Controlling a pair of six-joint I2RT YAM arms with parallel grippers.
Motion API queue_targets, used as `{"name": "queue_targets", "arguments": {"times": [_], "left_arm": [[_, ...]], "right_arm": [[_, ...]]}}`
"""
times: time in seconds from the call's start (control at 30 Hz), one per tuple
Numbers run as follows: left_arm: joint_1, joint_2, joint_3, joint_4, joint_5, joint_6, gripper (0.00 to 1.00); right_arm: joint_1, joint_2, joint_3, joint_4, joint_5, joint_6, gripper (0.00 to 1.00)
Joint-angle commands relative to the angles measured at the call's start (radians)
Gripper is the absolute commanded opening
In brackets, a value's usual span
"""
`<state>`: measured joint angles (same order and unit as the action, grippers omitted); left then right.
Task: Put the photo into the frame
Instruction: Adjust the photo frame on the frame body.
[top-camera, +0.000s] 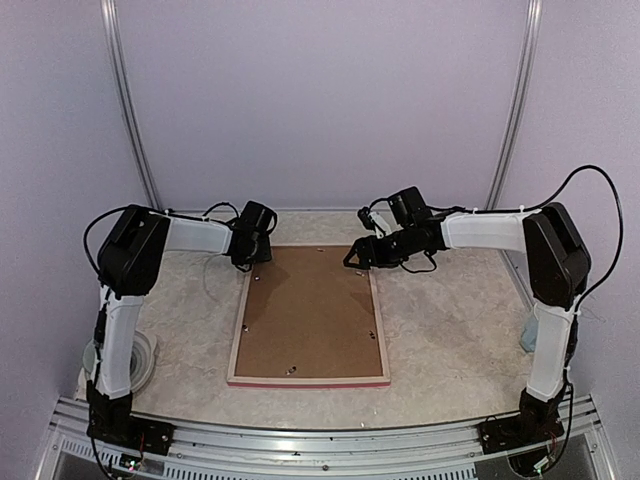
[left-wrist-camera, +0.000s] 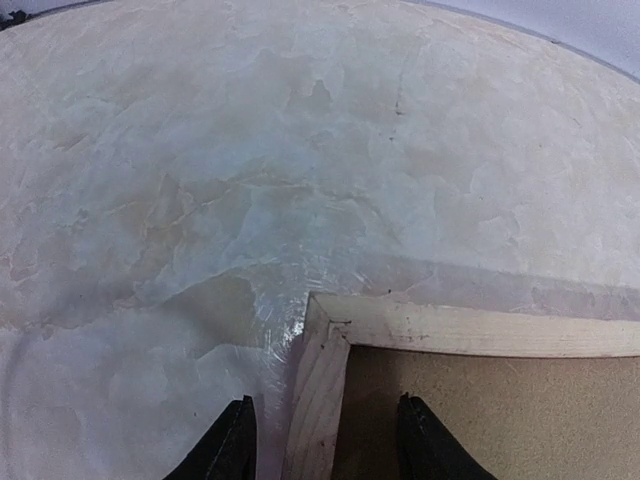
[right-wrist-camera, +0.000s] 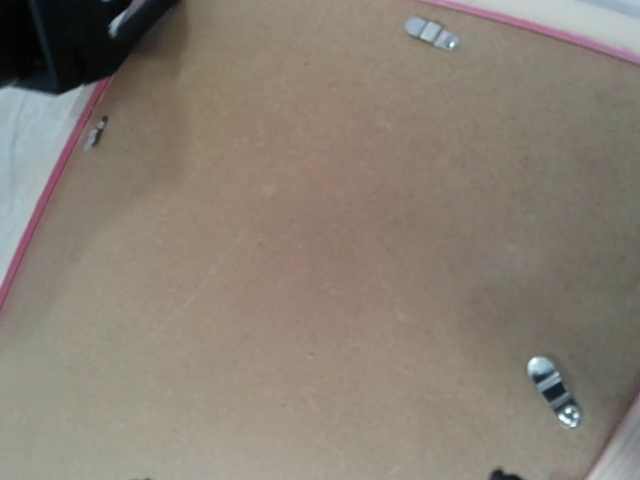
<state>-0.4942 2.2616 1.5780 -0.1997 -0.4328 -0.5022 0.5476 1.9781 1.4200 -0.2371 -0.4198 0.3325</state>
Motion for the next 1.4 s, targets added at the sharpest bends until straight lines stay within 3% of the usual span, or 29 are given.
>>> {"name": "queue_targets", "arguments": {"times": [0.0, 0.37, 0.5, 0.67, 0.83, 0.97, 1.17, 1.37], "left_arm": [[0.009, 0.073, 0.005, -0.094, -0.003, 0.019, 0.48], [0.008, -0.111, -0.097, -0.027, -0.001, -0.001, 0.49], [-0.006, -0.224, -0.205, 0.015, 0.003, -0.026, 0.49], [-0.079, -0.391, -0.383, 0.04, -0.003, -0.067, 0.49], [-0.187, -0.534, -0.565, 0.04, 0.006, -0.122, 0.5], [-0.245, -0.629, -0.681, 0.029, 0.032, -0.176, 0.5], [-0.294, -0.73, -0.79, -0.009, 0.016, -0.217, 0.5], [-0.296, -0.734, -0.812, -0.016, -0.006, -0.225, 0.5]], "right_arm": [[0.011, -0.018, 0.015, 0.013, -0.025, 0.018, 0.72], [0.014, -0.004, 0.031, -0.013, -0.028, 0.031, 0.71], [0.029, -0.015, 0.012, -0.013, -0.019, 0.011, 0.71], [0.067, -0.051, -0.039, -0.009, 0.012, -0.03, 0.72], [0.118, -0.115, -0.119, 0.025, 0.046, -0.068, 0.81], [0.163, -0.14, -0.141, 0.029, 0.088, -0.1, 0.82], [0.18, -0.149, -0.18, 0.076, 0.079, -0.108, 0.81], [0.193, -0.111, -0.192, 0.109, 0.063, -0.112, 0.79]]}}
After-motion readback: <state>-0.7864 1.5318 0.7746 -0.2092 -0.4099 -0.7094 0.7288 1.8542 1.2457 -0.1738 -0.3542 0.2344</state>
